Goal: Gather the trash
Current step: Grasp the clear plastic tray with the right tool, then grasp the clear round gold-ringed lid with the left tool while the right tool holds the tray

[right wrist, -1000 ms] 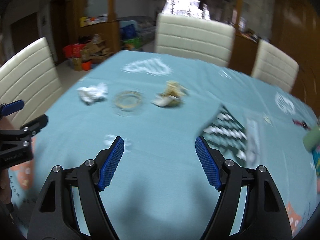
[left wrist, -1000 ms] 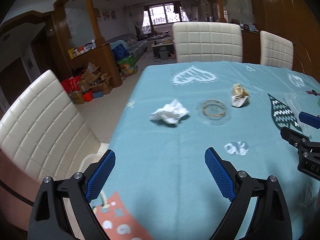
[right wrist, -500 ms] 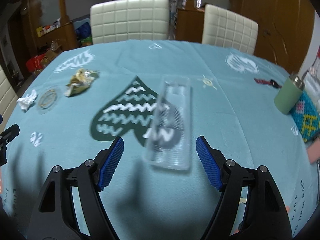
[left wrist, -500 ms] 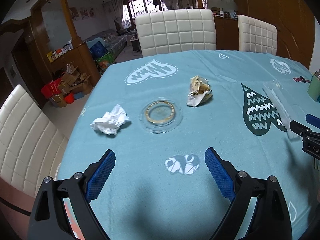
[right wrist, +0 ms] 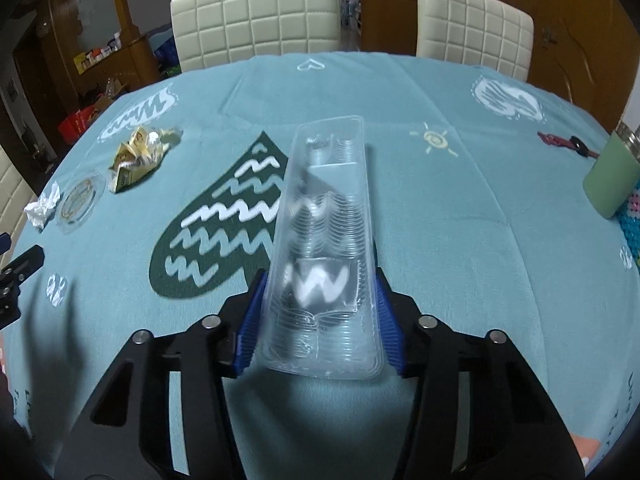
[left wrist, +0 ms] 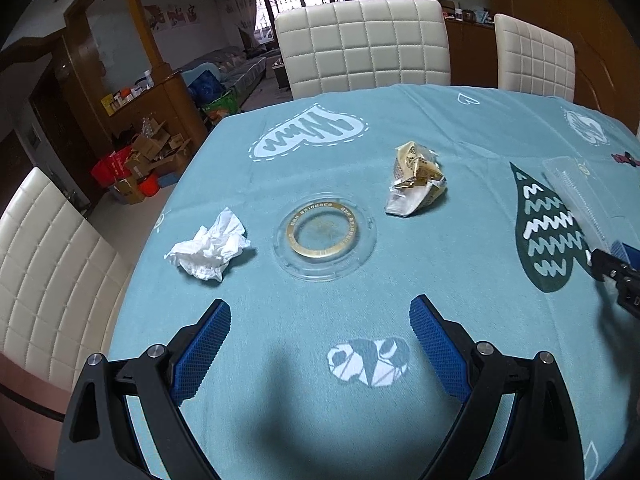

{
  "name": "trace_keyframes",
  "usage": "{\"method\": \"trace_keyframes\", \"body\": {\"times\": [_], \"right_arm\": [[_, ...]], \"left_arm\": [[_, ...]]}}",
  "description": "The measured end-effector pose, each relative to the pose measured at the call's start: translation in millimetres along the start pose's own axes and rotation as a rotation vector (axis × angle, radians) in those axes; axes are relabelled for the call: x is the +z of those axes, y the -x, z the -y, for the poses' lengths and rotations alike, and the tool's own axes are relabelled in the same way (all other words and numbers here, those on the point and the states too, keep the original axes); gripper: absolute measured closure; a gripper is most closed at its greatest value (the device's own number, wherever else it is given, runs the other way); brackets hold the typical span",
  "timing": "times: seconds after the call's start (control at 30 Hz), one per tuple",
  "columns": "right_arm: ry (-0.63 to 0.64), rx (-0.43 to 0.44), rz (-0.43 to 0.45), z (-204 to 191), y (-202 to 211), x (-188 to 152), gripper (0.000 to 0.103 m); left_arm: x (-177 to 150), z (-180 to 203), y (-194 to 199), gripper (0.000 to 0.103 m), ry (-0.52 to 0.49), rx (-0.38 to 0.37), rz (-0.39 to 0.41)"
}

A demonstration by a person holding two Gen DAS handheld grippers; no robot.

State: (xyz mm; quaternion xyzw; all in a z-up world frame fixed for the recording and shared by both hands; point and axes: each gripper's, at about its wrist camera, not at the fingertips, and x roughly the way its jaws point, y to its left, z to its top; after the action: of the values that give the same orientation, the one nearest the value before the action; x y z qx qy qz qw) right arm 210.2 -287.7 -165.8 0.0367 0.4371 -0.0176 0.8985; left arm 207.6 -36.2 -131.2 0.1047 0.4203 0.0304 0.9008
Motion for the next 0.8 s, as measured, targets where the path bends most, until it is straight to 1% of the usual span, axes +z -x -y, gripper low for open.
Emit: {"method": "trace_keyframes", "body": {"times": [0.1, 0.23, 0.43, 0.53, 0.63, 0.8], "right_arm": [[0.004, -0.003, 0.037, -3.1, 3.5, 6.9, 0.057], [0.027, 0.0, 0.077, -15.6, 7.2, 18.6, 0.057], [0.033, 0.059, 0.079, -31.9, 3.3, 26.4, 0.057], [0.04, 0.071, 0.072, -36.4, 0.4, 27.7, 0.057], [0.045, 0.071, 0.07, -38.7, -2.0, 29.7, 0.057], [0.042, 0.068, 0.068, -37.4, -5.5, 33.4, 0.056]], "left_arm": [[4.6, -2.3, -7.1, 0.014, 0.006, 0.01, -0.003], [11.0, -9.1, -22.7, 0.014, 0.024, -0.004, -0.024], [22.4, -14.9, -47.3, 0.014, 0.042, -0.066, -0.083], [27.3, -11.6, -51.5, 0.014, 0.037, -0.104, -0.082], [34.1, -3.6, -57.6, 0.014, 0.006, -0.079, -0.077], [44.0, -2.8, -72.9, 0.014, -0.014, -0.069, -0.094]]}}
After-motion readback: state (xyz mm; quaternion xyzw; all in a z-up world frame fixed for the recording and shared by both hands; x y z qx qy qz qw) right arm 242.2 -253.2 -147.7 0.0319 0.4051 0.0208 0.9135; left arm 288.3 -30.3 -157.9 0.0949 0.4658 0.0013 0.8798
